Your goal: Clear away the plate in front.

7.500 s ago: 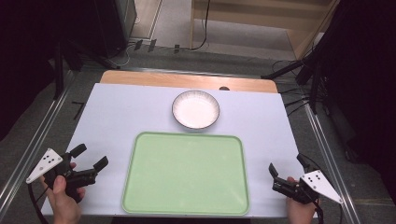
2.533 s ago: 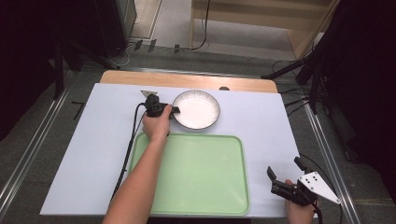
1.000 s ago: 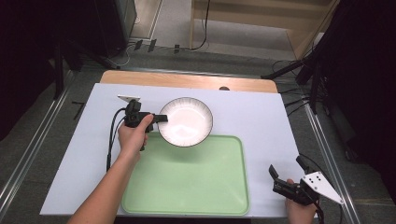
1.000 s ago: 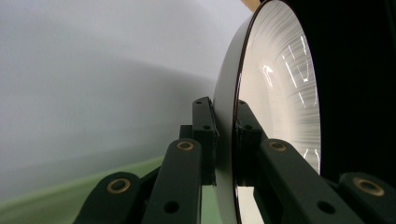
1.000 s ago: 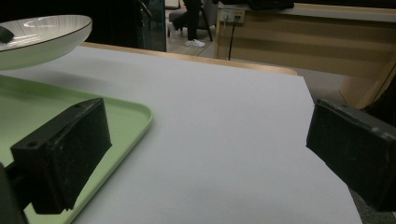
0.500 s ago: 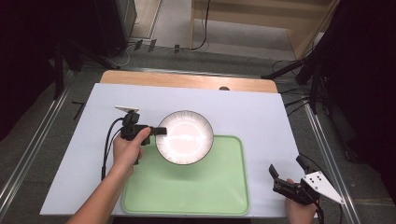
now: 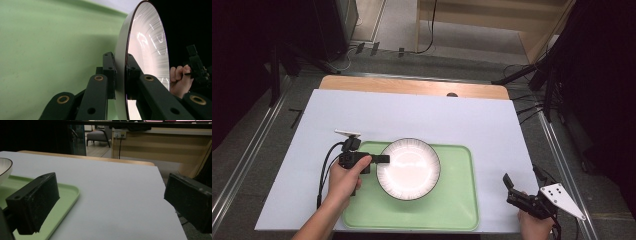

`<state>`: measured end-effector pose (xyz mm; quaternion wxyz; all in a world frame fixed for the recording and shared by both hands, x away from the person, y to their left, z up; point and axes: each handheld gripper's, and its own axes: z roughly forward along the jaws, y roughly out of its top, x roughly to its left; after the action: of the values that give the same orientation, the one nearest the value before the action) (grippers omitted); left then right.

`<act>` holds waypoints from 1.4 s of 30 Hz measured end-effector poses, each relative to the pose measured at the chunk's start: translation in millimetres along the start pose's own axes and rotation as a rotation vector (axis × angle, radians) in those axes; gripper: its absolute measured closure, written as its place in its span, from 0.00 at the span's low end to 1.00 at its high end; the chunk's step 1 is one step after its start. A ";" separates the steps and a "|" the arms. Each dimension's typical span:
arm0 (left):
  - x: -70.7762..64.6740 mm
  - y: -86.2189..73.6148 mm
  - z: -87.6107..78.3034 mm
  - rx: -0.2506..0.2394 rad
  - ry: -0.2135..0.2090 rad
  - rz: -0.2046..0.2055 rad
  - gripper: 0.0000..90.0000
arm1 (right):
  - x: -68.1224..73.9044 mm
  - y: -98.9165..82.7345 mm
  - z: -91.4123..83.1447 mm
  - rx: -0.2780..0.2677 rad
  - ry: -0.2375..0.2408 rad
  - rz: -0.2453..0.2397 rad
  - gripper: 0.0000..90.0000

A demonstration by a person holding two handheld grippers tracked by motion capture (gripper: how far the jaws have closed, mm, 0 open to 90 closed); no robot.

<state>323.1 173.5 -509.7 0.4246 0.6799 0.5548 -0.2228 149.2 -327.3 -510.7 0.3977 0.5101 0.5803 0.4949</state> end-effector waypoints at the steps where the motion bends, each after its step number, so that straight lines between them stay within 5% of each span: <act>1: 0.7 -2.2 -0.5 0.001 0.001 -0.003 0.93 | -0.2 0.5 0.0 0.001 -0.003 0.000 0.00; 17: 3.4 -29.5 4.1 0.041 0.039 0.022 0.92 | -2.2 1.8 0.2 -0.008 -0.028 0.022 0.00; 34: -2.7 -33.9 15.5 0.060 0.031 0.034 0.92 | 0.5 1.0 1.2 -0.003 -0.025 0.014 0.00; 42: -5.1 -35.7 16.6 0.054 0.062 0.057 0.93 | 0.6 0.8 1.1 -0.004 -0.022 0.011 0.00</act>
<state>290.7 157.8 -526.5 0.3950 0.7132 0.5419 -0.2041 150.3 -326.5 -510.1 0.4023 0.5179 0.5722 0.4925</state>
